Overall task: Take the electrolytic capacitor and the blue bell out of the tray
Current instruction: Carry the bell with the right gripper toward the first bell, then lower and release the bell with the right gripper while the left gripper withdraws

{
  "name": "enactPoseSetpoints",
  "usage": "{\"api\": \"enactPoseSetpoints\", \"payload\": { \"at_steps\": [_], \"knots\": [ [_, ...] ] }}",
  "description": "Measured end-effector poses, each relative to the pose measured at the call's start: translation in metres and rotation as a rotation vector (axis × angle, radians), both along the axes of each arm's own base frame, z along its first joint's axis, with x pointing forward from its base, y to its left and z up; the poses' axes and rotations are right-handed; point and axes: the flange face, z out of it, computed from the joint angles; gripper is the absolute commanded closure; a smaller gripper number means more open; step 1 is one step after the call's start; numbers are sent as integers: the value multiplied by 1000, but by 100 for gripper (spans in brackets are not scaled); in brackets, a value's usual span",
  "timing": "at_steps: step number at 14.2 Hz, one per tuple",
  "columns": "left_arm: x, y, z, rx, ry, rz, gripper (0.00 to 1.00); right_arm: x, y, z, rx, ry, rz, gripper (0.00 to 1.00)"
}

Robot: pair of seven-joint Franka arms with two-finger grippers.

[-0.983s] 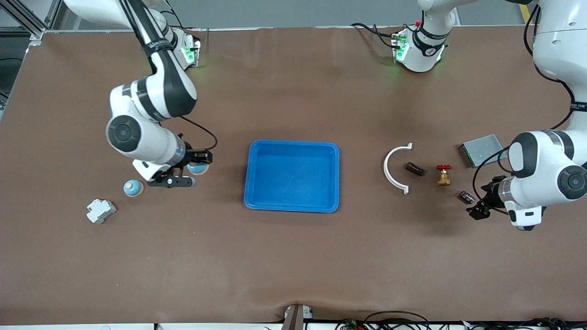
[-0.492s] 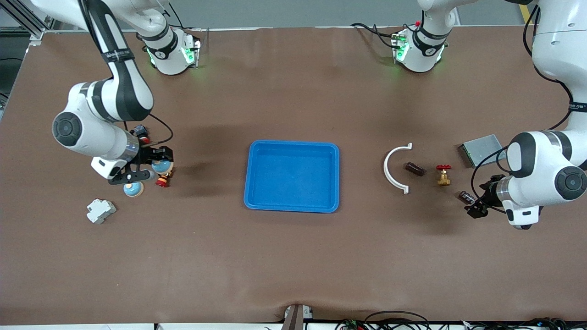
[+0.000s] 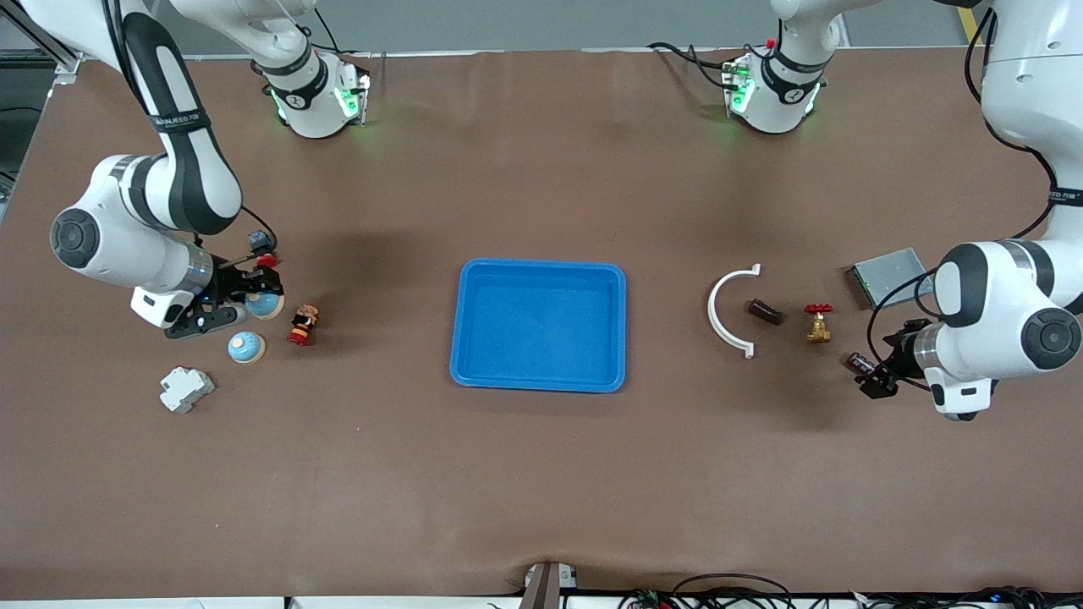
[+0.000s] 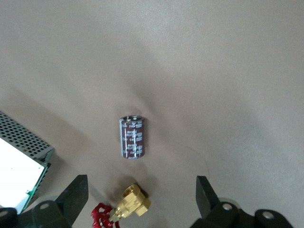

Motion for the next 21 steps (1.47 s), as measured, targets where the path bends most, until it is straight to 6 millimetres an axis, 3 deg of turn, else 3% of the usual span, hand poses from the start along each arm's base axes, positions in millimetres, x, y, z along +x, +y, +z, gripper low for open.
{"api": "enactPoseSetpoints", "payload": {
  "at_steps": [5, 10, 15, 21],
  "knots": [
    [-5, -3, 54, 9, -9, -71, 0, -5, 11, -12, -17, -32, -16, 79],
    [-13, -33, 123, 21, -47, -119, 0, 22, 61, -6, -39, -57, -95, 79],
    [-23, -44, 190, 6, -140, -267, 0, 53, 89, -30, -60, -53, -139, 78],
    [-34, -45, 265, 4, -154, -410, 0, 67, 114, -68, -61, -30, -140, 77]
  ]
}}
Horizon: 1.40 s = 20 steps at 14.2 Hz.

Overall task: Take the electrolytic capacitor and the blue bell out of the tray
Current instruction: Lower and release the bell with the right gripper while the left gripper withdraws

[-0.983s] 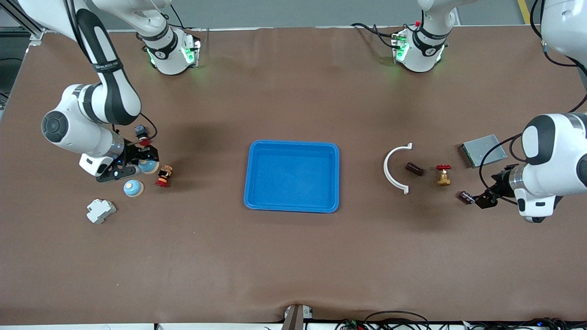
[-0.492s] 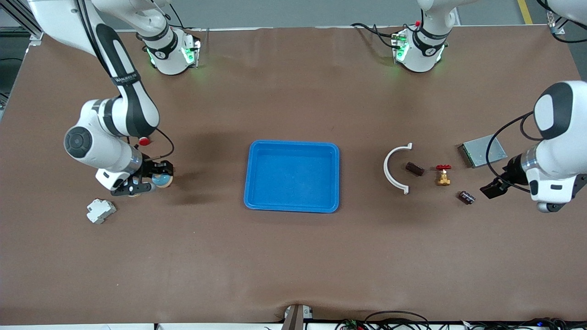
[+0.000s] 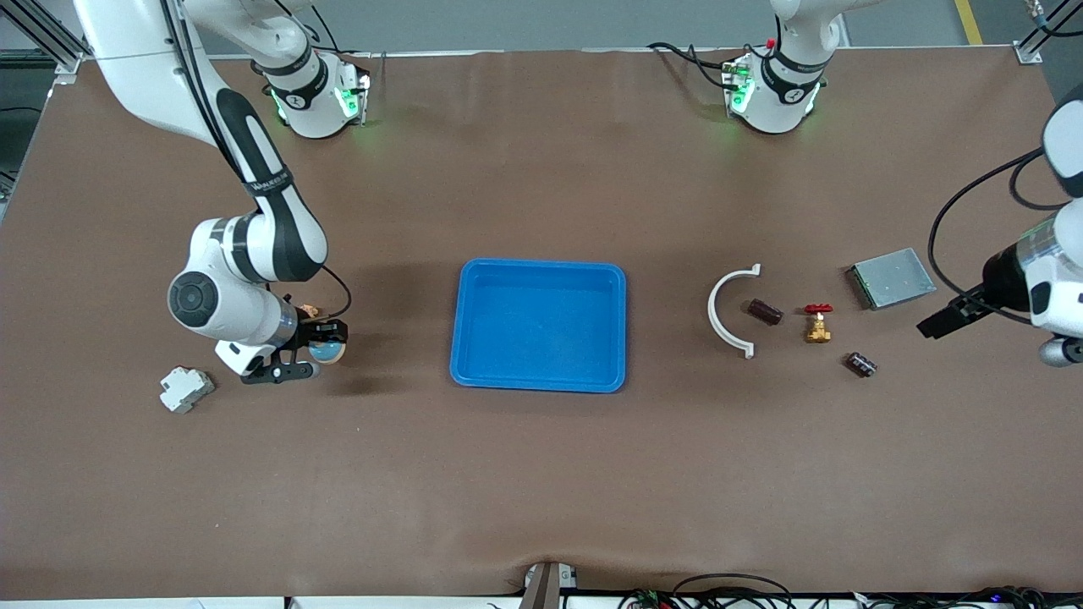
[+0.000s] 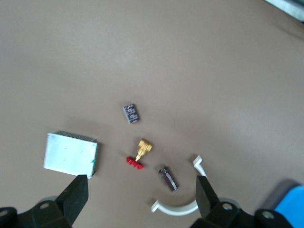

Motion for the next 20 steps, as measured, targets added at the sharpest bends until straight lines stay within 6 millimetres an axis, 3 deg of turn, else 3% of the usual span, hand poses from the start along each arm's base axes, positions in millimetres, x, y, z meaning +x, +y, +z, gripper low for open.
{"api": "enactPoseSetpoints", "payload": {
  "at_steps": [7, 8, 9, 10, 11, 15, 18, 20],
  "knots": [
    [-2, -3, 51, 5, -42, -165, 0, -3, 11, -29, -11, 28, 14, 69],
    [-6, -5, 60, 10, -48, -189, 0, -3, 11, -31, -11, 30, 14, 63],
    [-12, -11, 69, 16, -48, -207, 0, -3, 11, -32, -12, 31, 14, 46],
    [-21, -20, 78, 23, -44, -220, 0, -3, 11, -33, -12, 32, 14, 7],
    [-31, -30, 86, 33, -41, -233, 0, -3, 11, -33, -12, 32, 14, 0],
    [-72, -59, 100, 63, -32, -306, 0, -2, 11, -33, -13, 34, 14, 0],
    [-86, -56, 96, 35, -25, -352, 0, 1, 13, -23, -9, 58, 19, 0],
    [-89, -48, 95, 13, -29, -383, 0, 1, 14, 1, -1, 104, 24, 0]
  ]
}}
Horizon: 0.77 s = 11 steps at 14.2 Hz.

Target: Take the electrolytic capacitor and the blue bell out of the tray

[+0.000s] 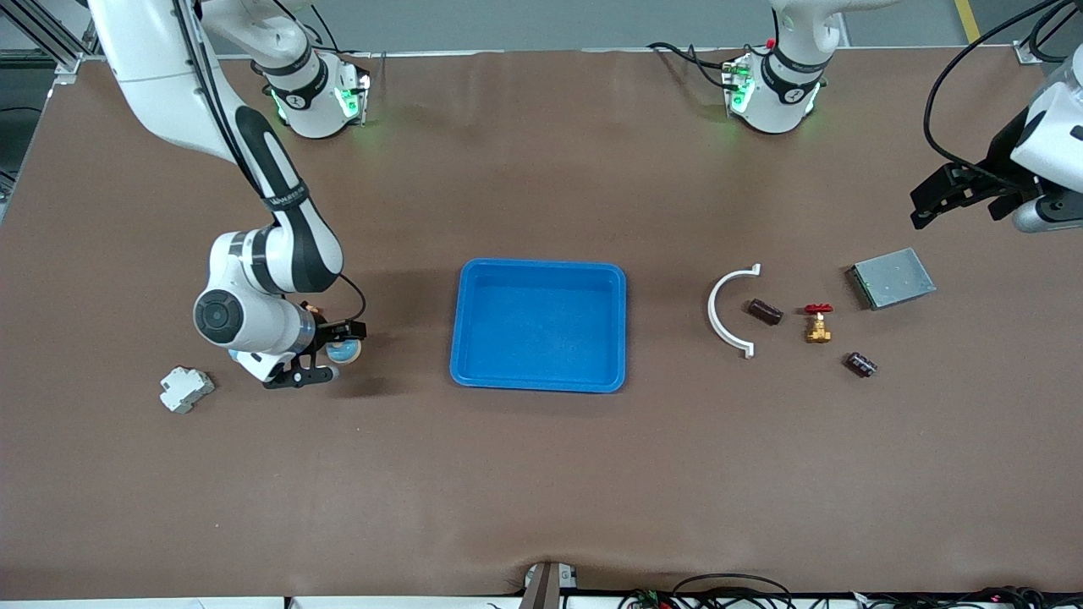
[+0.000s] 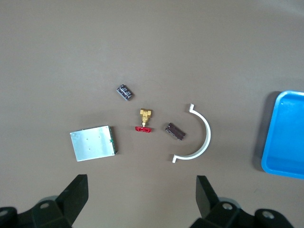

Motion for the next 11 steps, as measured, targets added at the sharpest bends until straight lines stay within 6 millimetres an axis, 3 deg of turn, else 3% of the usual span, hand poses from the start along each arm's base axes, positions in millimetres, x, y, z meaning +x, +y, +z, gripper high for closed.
{"api": "enactPoseSetpoints", "payload": {
  "at_steps": [7, 11],
  "knots": [
    [-11, -14, -4, -1, 12, -34, 0, -8, 1, 118, -36, 89, -17, 0],
    [-13, -15, -4, 0, 13, -35, 0, -15, -2, 198, -44, 118, -15, 0]
  ]
}}
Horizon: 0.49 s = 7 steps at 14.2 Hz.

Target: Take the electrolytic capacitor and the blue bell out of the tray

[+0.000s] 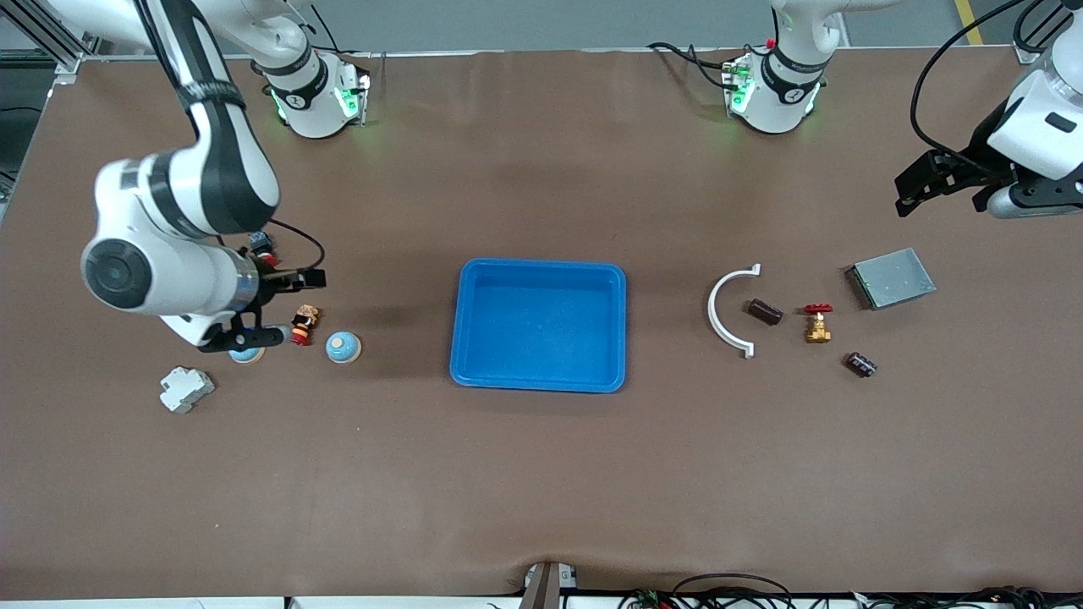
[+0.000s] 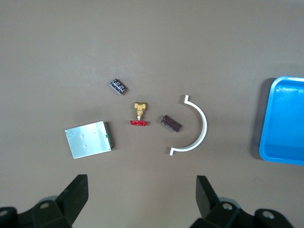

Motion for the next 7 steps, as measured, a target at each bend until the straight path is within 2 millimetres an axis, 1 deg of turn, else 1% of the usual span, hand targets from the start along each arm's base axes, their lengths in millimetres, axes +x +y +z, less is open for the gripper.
{"api": "enactPoseSetpoints", "payload": {
  "at_steps": [2, 3, 7],
  "knots": [
    [-1, 0, 1, 0, -2, 0, 0, -9, -5, 37, -1, -6, 2, 0],
    [-1, 0, 2, 0, -4, 0, 0, -14, -8, 52, -3, -14, 2, 0],
    [-1, 0, 3, 0, -5, 2, 0, -36, -24, 104, -20, -49, 0, 0]
  ]
}}
